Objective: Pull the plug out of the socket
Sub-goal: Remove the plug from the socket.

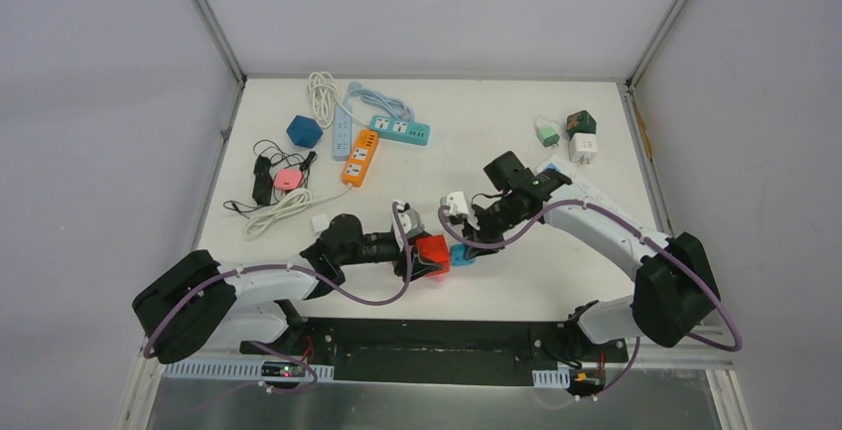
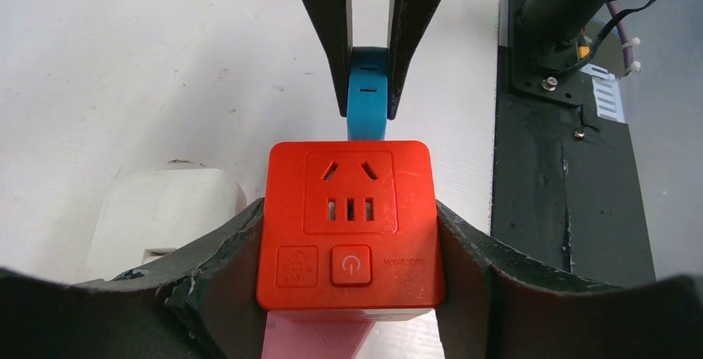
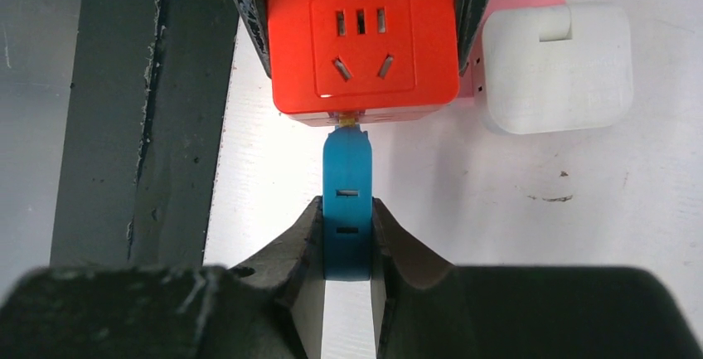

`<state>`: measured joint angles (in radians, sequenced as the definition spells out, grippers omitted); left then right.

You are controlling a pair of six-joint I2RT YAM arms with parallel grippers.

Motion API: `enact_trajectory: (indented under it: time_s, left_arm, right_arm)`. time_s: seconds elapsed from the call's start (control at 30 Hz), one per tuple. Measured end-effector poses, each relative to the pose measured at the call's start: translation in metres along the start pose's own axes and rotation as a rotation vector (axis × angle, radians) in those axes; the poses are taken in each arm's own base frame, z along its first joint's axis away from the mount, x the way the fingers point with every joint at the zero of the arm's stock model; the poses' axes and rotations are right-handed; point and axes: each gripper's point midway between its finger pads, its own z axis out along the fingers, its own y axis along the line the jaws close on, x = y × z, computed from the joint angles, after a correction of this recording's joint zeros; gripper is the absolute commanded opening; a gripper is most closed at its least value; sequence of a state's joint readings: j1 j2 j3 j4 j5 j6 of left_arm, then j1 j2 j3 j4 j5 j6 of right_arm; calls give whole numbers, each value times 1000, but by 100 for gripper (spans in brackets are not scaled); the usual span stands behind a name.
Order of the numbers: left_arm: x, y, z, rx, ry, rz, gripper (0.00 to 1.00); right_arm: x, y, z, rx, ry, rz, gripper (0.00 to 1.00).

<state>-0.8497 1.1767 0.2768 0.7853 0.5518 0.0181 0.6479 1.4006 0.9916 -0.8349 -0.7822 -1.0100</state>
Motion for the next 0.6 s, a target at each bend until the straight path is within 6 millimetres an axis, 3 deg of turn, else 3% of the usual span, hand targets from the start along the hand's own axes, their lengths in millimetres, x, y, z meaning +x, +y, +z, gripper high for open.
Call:
enact_trajectory:
  time_s: [0.27,0.43,0.6]
  left_arm:
    - [24,6,15,14,30,-26,0]
    - [20,5,18,29,0,-20,0]
    - [11,-1,8,30,-16,-16,0]
  right_arm:
    - [14,8,-6,-12,68,51,0]
    - [17,7,-7,-6,81,54,0]
    - [13,2,0,-21,51,43,0]
